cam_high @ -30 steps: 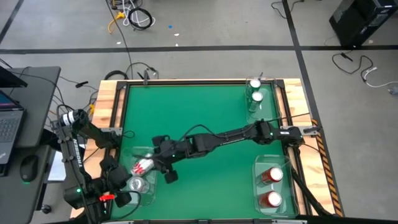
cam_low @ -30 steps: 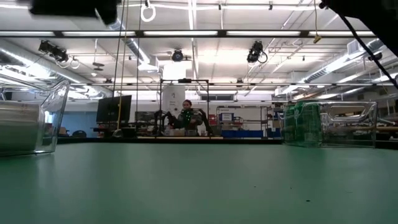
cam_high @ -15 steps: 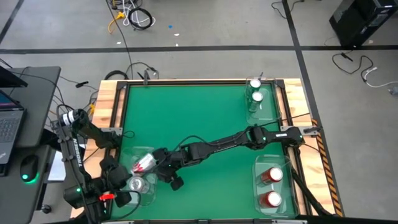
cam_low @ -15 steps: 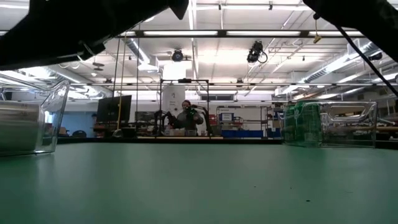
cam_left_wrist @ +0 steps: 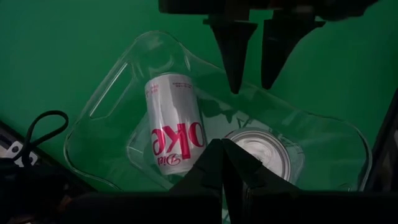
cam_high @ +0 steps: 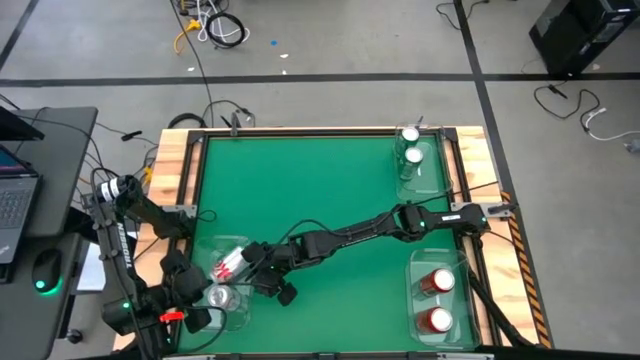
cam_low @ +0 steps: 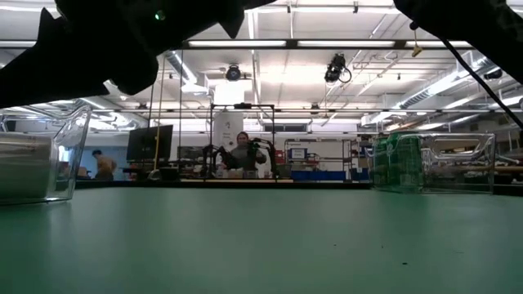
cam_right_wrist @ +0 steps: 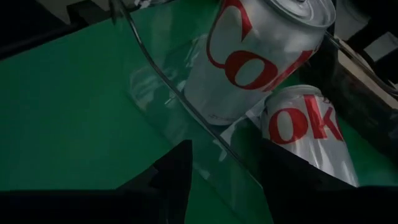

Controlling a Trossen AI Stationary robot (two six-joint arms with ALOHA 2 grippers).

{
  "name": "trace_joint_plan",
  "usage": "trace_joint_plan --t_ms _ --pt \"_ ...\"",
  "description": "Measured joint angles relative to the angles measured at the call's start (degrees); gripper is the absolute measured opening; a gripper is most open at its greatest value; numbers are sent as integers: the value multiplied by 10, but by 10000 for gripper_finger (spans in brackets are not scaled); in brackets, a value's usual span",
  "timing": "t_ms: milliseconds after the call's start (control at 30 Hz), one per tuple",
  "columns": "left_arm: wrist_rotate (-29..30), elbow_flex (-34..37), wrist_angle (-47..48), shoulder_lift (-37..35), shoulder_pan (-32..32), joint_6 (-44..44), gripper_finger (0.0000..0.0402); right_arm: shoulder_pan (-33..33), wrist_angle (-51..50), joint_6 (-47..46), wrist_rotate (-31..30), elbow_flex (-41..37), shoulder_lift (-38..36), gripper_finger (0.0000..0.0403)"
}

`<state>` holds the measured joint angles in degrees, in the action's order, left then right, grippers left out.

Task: Sort soda cans
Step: Move the left transparent bin to the center of the table

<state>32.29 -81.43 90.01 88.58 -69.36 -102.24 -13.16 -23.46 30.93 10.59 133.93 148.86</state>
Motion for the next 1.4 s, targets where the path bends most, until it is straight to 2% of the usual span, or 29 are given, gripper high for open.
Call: trace_joint_plan --t_ms 133,433,667,1033,1400 --pt "0 0 0 0 0 0 3 0 1 6 0 0 0 145" --pt "-7 0 0 0 0 0 3 0 -1 37 -18 3 0 56" --pt "-9 0 -2 0 0 0 3 -3 -30 74 -52 12 -3 17" --pt "-11 0 -5 0 -1 0 3 0 -151 96 -98 10 -39 9" --pt "-15 0 -8 0 -1 0 3 26 -358 98 -97 12 -74 8"
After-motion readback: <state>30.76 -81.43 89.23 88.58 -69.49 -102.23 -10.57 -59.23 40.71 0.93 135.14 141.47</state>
